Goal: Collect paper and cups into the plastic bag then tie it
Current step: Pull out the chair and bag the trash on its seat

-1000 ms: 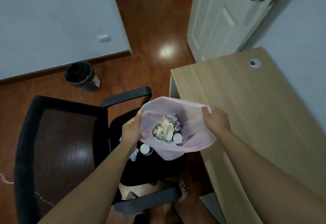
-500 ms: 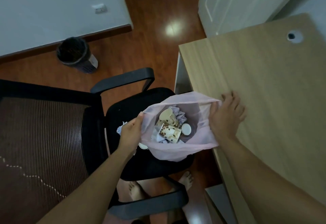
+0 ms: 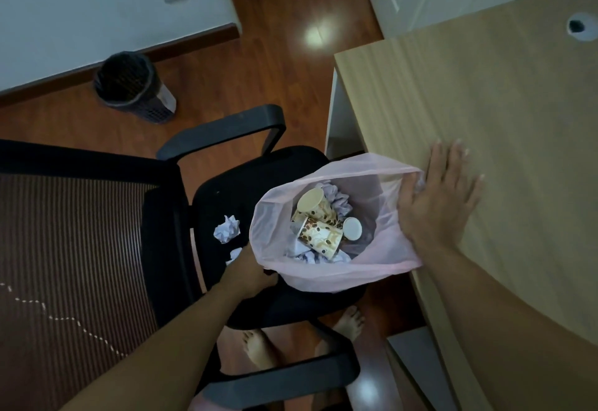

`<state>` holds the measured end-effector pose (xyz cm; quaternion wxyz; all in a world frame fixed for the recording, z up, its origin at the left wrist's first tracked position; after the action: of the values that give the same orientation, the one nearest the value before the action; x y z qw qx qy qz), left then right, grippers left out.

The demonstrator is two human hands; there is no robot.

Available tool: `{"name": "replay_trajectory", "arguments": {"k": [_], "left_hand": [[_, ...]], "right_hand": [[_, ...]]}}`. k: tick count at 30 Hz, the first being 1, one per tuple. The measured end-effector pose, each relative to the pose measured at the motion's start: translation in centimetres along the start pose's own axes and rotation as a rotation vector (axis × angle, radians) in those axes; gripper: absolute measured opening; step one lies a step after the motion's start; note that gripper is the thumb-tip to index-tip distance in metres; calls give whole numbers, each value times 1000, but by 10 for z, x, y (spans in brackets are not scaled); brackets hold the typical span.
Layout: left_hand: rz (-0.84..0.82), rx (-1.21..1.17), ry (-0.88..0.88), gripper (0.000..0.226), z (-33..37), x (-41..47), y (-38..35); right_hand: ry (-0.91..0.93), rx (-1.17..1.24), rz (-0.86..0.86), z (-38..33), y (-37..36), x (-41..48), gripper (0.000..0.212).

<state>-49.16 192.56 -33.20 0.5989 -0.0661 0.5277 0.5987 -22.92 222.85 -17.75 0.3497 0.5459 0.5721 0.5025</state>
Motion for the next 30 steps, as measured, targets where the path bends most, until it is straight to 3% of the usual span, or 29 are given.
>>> {"name": "replay_trajectory", "arguments": {"k": [2,5,8,11,13,14,16,18,21,25,27,30], "left_hand": [[-47,60,179,43,-24,8,-20],[75,-250,302,62,-42,15,-27],[174,-322,134,34,-9,10,-5],[264,-247,-79,31,13,8,40],[325,-178,-104,24,10,6,72],[375,-184,-90,32,7,1,90],[494,-329,-51,49,10,-13,132],[596,-569,-61,43,25,-30,173],[635,-754,-247,38,84,-61,215],[453,-609,-494,48,169,-94,208],[328,-438,-531,53,191,-87,178],[313,-157,-534,58,188,-58,135]], "right_hand": [[-2,8,15,0,1,-1,70],[4,13,39,-1,2,0,69],[9,-1,49,-2,4,-1,68],[1,21,47,-3,6,-1,68],[0,24,54,-5,8,-2,68],[2,25,54,-5,8,-2,68],[0,38,48,-6,9,-2,69],[-8,42,48,-6,9,-2,69],[-12,37,50,-6,9,-2,69],[-8,34,38,-7,11,-3,69],[-9,39,27,-6,10,-3,68],[-15,44,35,-4,9,-2,68]]}}
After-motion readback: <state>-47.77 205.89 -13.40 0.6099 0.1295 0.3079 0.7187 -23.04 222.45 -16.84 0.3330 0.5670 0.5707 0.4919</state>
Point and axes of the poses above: each hand's wrist, its own x-axis towards the middle knuckle, its own y-axis out of the back of the hand, z = x × y, the point moved 9 cm from there along x, towards the middle knuckle, and after that the axes turned 4 degrees about x, right-handed, at the moved point
